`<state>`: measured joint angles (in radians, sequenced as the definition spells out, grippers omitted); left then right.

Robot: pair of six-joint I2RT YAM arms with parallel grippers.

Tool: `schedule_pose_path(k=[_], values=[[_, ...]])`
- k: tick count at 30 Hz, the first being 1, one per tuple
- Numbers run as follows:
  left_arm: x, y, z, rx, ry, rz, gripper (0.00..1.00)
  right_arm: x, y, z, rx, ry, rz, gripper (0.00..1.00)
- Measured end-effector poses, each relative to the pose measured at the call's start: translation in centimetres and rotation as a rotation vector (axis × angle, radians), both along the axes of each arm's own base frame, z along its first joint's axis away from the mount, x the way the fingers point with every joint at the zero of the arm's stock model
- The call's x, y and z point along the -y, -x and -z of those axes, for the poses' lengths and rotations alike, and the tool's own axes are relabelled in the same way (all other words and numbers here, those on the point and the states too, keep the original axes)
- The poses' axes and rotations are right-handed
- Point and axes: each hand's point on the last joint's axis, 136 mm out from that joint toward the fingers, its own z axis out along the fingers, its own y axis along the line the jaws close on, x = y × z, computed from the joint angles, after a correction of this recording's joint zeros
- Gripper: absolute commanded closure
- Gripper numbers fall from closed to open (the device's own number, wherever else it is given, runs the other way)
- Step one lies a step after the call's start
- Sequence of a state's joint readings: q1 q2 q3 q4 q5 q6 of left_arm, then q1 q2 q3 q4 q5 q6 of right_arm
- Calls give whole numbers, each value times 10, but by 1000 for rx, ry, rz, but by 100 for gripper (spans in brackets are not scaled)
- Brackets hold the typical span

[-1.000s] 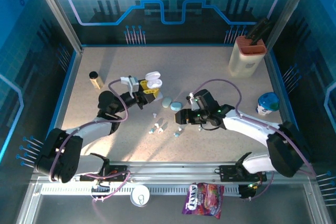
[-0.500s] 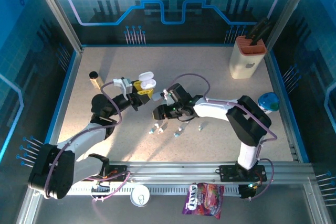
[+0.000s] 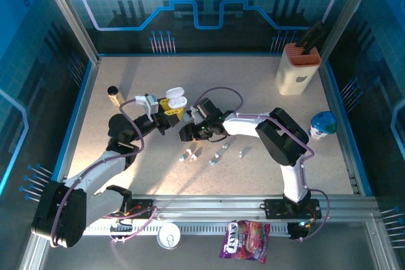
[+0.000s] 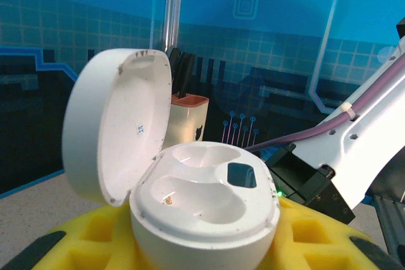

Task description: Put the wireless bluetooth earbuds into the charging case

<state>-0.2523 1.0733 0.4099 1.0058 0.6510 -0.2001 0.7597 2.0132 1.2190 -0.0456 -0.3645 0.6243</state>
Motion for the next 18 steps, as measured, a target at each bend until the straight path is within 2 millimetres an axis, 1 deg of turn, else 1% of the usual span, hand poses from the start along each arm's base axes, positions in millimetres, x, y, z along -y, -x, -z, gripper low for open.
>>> schedule_pose_path(k=[13, 15, 18], values=[[0, -1, 2, -11, -3, 0, 68, -4, -1, 4, -20, 4, -23, 43], [0, -1, 2, -11, -3, 1, 68, -4, -2, 5, -29, 5, -22, 45], [0, -1, 3, -14, -4, 1, 68, -3, -2, 6, -35, 6, -21, 51]])
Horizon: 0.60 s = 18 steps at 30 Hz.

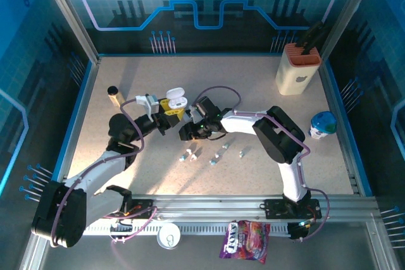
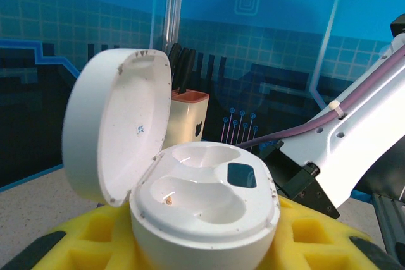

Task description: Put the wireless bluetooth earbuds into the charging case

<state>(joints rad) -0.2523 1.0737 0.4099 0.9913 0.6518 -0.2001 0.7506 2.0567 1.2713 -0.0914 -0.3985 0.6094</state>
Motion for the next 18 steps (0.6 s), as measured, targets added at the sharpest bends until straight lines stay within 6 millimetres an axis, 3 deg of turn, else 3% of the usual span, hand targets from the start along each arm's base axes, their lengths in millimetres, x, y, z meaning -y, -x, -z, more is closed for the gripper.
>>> schedule_pose_path(k=[8, 18], values=[[0, 0, 0, 0, 0, 0, 68, 4, -4, 6, -11, 18, 13, 70], [0, 0, 0, 0, 0, 0, 68, 5, -7, 10, -15, 29, 36, 84]])
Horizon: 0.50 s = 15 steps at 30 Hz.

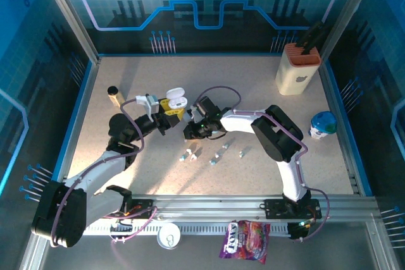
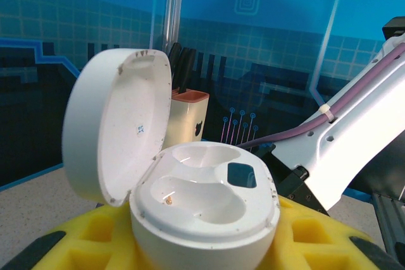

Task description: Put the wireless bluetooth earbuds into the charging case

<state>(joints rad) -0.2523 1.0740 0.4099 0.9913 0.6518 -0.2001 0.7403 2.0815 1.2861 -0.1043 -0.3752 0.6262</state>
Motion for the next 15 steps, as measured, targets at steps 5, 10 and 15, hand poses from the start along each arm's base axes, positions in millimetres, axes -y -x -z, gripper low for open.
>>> schedule_pose_path(k=[5, 10, 15], values=[[0, 0, 1, 3, -6, -2, 68, 0, -1, 0, 7, 2, 4, 84], [-1, -2, 4, 2, -16, -16, 68, 16, 2, -4, 52, 46, 51, 84], [-3, -5, 5, 13, -27, -39, 68, 51, 6, -23, 134, 107, 149, 85]])
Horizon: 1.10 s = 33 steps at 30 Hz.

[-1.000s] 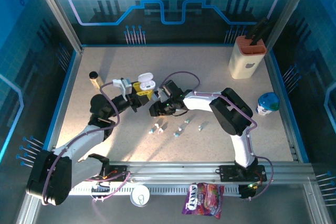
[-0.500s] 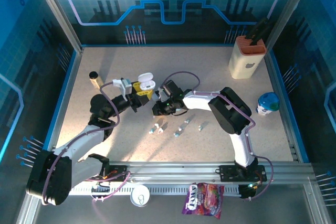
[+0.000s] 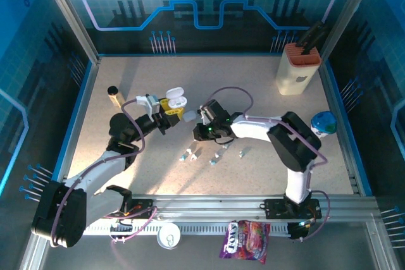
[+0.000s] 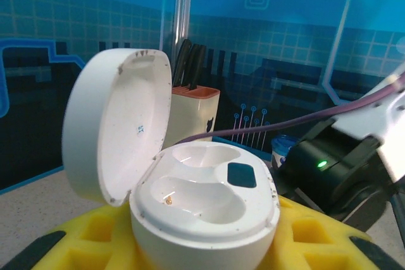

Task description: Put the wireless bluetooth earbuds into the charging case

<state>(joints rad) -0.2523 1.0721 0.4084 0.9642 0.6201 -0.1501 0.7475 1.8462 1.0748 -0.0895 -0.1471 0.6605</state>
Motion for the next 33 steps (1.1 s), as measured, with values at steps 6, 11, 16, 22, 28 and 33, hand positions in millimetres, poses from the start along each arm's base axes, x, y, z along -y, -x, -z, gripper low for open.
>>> schedule_pose_path(k=[6, 11, 16, 22, 28, 33], values=[[0, -1, 5, -1, -21, -7, 69, 58, 3, -26, 92, 121, 178, 90], [8, -2, 14, -10, -41, 12, 69, 106, 3, -26, 116, 312, 312, 90], [22, -4, 34, -43, -75, 37, 69, 137, 8, -26, 105, 413, 393, 90], [38, -14, 57, -71, -101, 25, 71, 149, 13, -48, 129, 382, 448, 89], [55, -28, 78, -74, -120, 0, 71, 154, 20, -81, 178, 303, 464, 89], [69, -39, 92, -64, -132, -17, 72, 154, 24, -111, 220, 244, 462, 89]])
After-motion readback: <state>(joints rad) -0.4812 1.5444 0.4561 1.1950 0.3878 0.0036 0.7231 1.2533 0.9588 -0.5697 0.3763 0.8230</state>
